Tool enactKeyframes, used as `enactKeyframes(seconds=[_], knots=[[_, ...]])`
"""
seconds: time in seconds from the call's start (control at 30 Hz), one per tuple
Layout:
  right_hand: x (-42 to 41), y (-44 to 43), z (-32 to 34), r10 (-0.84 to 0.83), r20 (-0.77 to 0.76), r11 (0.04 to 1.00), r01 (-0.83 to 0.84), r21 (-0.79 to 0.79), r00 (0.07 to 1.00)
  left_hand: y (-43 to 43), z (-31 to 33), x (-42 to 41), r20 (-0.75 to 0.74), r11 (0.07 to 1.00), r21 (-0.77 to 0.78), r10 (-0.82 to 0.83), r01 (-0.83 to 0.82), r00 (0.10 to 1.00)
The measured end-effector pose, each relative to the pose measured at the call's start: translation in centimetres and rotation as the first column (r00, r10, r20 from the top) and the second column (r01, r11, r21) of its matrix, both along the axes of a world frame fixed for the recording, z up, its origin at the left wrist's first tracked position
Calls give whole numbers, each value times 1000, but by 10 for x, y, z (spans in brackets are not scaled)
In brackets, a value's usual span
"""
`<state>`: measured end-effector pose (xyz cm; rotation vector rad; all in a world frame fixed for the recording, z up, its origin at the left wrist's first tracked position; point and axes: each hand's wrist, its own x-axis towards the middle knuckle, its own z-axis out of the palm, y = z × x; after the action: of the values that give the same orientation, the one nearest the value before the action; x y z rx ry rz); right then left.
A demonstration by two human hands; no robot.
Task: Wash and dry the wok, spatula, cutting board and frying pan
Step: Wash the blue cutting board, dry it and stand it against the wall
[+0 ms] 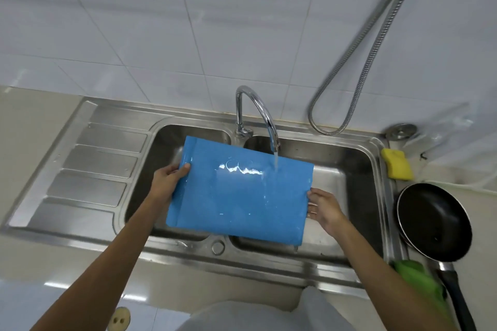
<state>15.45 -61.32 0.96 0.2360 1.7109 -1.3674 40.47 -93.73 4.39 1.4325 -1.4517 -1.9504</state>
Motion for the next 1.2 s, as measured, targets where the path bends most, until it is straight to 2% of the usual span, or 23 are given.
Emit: enactKeyframes(seconds=[0.27, 0.37, 0.43, 0.53, 0.6, 0.77, 0.93, 1.0, 1.07, 1.13, 1.2], knots=[[-42, 74, 37, -166, -184, 985, 171, 11, 969, 58, -32, -64, -108, 973, 207, -83, 104, 991], [-54, 95, 48, -181, -228, 982, 189, 16, 957, 69, -33, -79, -106, 967, 233, -83, 106, 991], [-60, 105, 51, -199, -238, 978, 207, 6, 951, 72, -32, -80, -100, 956, 221, -173, 191, 980], [-67, 115, 53, -237, -181, 971, 241, -2, 955, 74, -29, -78, -105, 914, 172, -355, 368, 929], [-70, 120, 53, -282, -90, 959, 283, -3, 955, 74, -27, -76, -68, 895, 135, -420, 425, 905], [-63, 124, 52, -279, 91, 960, 278, 14, 956, 63, -20, -58, -25, 861, 106, -499, 498, 866], [-42, 107, 45, -204, 137, 972, 217, -93, 969, 46, -13, -29, -80, 865, 30, -497, 500, 864], [-32, 96, 42, -116, 79, 987, 124, -103, 990, 36, -7, -13, -105, 874, -2, -483, 486, 869], [-21, 81, 39, 19, -53, 996, -23, -89, 998, 25, 0, 5, -107, 877, -65, -480, 476, 871], [-9, 64, 35, 188, -270, 980, -198, -11, 944, 18, 5, 22, -73, 899, -128, -429, 418, 900], [5, 42, 35, 319, -419, 947, -306, 100, 850, 13, 9, 36, 20, 936, -206, -286, 284, 958]])
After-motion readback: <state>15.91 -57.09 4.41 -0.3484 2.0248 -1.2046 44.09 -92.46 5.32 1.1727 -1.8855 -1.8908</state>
